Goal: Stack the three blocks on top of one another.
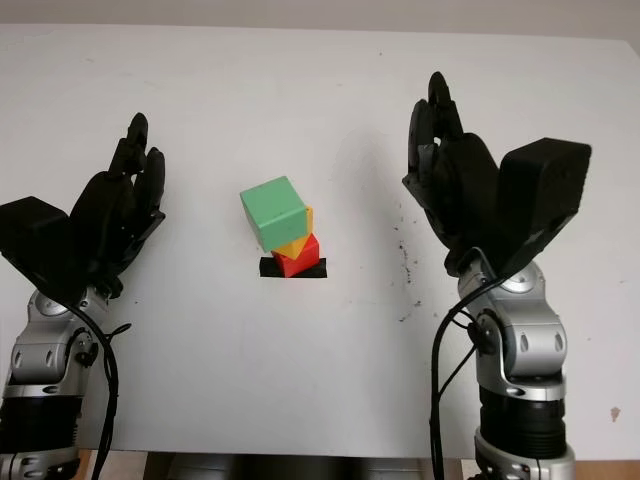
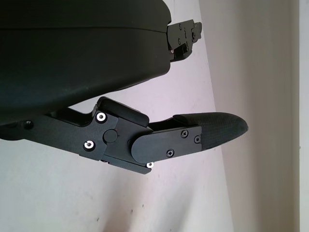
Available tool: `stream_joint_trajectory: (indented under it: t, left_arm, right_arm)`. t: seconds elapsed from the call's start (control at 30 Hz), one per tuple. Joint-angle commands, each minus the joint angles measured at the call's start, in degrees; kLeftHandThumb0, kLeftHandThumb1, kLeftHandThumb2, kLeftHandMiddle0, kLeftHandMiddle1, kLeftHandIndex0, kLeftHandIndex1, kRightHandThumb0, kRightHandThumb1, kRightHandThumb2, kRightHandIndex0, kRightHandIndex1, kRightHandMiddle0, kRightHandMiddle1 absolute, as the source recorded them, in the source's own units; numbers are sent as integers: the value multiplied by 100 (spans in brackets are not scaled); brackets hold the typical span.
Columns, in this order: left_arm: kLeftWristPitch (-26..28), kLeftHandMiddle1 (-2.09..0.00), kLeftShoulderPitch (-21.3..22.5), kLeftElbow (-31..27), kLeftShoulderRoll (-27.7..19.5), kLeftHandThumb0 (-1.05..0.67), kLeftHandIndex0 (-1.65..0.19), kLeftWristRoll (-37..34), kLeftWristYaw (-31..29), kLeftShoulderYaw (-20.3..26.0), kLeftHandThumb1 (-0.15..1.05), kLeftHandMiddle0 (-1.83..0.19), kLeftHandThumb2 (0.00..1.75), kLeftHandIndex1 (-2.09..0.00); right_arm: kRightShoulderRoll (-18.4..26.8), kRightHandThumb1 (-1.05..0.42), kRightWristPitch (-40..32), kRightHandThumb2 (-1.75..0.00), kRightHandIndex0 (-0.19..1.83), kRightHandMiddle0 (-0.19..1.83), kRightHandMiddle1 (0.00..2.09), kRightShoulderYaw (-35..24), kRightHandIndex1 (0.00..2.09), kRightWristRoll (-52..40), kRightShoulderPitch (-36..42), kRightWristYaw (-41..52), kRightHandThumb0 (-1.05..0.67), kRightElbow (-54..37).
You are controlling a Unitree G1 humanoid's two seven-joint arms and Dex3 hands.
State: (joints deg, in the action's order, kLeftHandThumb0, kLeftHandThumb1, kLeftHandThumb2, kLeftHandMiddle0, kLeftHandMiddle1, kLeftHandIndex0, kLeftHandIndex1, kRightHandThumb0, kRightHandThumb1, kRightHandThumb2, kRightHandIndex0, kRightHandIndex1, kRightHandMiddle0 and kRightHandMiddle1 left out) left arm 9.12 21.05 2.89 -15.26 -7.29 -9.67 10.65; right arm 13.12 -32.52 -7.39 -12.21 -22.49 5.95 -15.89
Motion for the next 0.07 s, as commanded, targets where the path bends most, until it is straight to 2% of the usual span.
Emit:
stream_joint_trajectory:
  t: [0.0, 0.03]
  left_arm:
    - [-87, 0, 74, 30, 28, -76, 19, -27, 32, 21, 105, 19, 59, 0]
    - [-94, 0, 73, 37, 32, -76, 19, -27, 39, 18, 105, 19, 59, 0]
  right_arm:
    - [-62, -105, 87, -74, -19, -19, 0, 15, 0, 11, 93, -4, -80, 21]
    - [-72, -105, 91, -74, -19, -19, 0, 20, 0, 11, 105, 7, -80, 27]
